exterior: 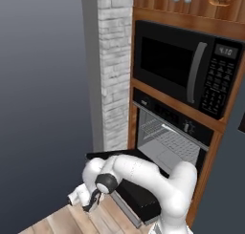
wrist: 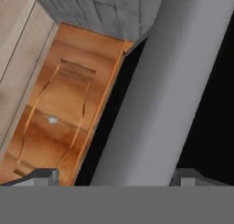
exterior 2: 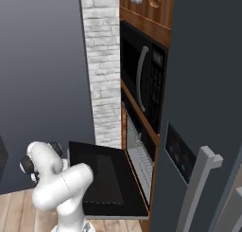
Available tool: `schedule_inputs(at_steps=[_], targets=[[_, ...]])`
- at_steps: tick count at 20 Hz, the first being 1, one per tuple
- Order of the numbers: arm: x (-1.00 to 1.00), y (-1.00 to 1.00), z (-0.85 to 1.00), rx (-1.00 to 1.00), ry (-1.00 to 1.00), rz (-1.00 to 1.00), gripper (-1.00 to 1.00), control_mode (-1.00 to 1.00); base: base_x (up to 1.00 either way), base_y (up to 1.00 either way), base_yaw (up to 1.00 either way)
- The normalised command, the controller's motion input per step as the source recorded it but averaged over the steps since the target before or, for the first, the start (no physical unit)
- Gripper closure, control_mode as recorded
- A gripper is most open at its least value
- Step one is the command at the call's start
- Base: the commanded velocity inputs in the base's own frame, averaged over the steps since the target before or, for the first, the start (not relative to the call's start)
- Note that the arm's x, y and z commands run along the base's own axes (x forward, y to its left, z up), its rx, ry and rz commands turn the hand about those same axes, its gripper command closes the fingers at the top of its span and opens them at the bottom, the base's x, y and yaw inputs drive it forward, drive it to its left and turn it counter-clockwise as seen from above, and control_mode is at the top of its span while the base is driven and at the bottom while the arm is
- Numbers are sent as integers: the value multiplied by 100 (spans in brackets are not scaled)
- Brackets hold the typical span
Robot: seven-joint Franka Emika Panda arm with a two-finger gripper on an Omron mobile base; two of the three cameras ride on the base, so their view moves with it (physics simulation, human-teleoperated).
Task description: Take the baked cake out of the oven and place it on the plate for cooling. Then close the oven door.
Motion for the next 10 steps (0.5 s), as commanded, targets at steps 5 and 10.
schedule_inputs(at_steps=[5,10], targets=[[5,-3,12,-70,-53,-40,-100,-100,0,0,0],[0,3,0,-81,-67,-47,-100,-100,0,0,0]])
